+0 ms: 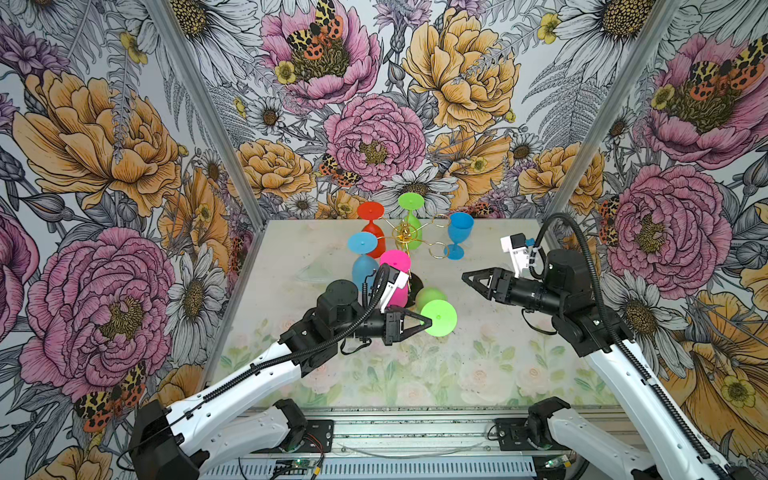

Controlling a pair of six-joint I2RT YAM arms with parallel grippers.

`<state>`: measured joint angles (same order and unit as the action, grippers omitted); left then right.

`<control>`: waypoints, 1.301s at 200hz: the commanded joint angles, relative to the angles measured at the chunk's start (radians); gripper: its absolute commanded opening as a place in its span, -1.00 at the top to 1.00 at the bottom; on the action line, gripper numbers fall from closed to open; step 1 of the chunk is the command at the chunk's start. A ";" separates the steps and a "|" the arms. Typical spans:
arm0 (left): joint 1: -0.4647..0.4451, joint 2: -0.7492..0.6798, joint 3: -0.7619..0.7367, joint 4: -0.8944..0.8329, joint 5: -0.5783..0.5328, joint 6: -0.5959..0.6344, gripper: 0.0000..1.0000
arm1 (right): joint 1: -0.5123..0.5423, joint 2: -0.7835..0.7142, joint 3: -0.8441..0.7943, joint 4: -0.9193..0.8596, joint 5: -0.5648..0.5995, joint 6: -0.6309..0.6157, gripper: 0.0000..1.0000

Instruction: Take the wine glass off the wine glass rack

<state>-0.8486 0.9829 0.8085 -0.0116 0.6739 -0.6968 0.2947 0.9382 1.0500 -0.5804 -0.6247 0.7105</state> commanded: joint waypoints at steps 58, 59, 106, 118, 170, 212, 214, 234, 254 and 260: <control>-0.288 -0.153 0.093 -0.375 -0.288 0.661 1.00 | -0.096 0.082 0.023 -0.133 -0.038 0.005 -0.38; -0.290 -0.152 0.095 -0.375 -0.294 0.666 1.00 | -0.098 0.082 0.025 -0.133 -0.040 0.005 -0.38; -0.444 -0.075 0.134 -0.540 -0.736 0.965 1.00 | -0.131 0.114 0.091 -0.180 -0.108 -0.021 -0.31; -0.474 -0.055 0.134 -0.563 -0.849 1.059 1.00 | -0.132 0.126 0.120 -0.213 -0.109 -0.042 -0.29; -0.596 -0.003 0.108 -0.568 -1.163 1.365 1.00 | -0.124 0.185 0.205 -0.305 -0.147 -0.096 -0.27; -0.613 0.013 0.069 -0.565 -1.271 1.557 1.00 | -0.073 0.226 0.247 -0.331 -0.160 -0.124 -0.25; -0.613 0.014 0.067 -0.564 -1.274 1.565 1.00 | -0.072 0.227 0.250 -0.331 -0.160 -0.124 -0.25; -0.616 0.016 0.050 -0.562 -1.296 1.609 1.00 | -0.057 0.247 0.280 -0.335 -0.173 -0.129 -0.23; -0.623 0.020 0.028 -0.555 -1.329 1.652 1.00 | -0.043 0.258 0.297 -0.339 -0.179 -0.129 -0.20; -0.625 0.023 0.020 -0.552 -1.343 1.668 1.00 | -0.038 0.264 0.300 -0.340 -0.179 -0.129 -0.19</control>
<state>-1.4601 0.9977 0.8581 -0.5800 -0.5797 0.8688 0.2394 1.1923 1.3067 -0.9100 -0.7811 0.6033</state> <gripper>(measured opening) 0.057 0.601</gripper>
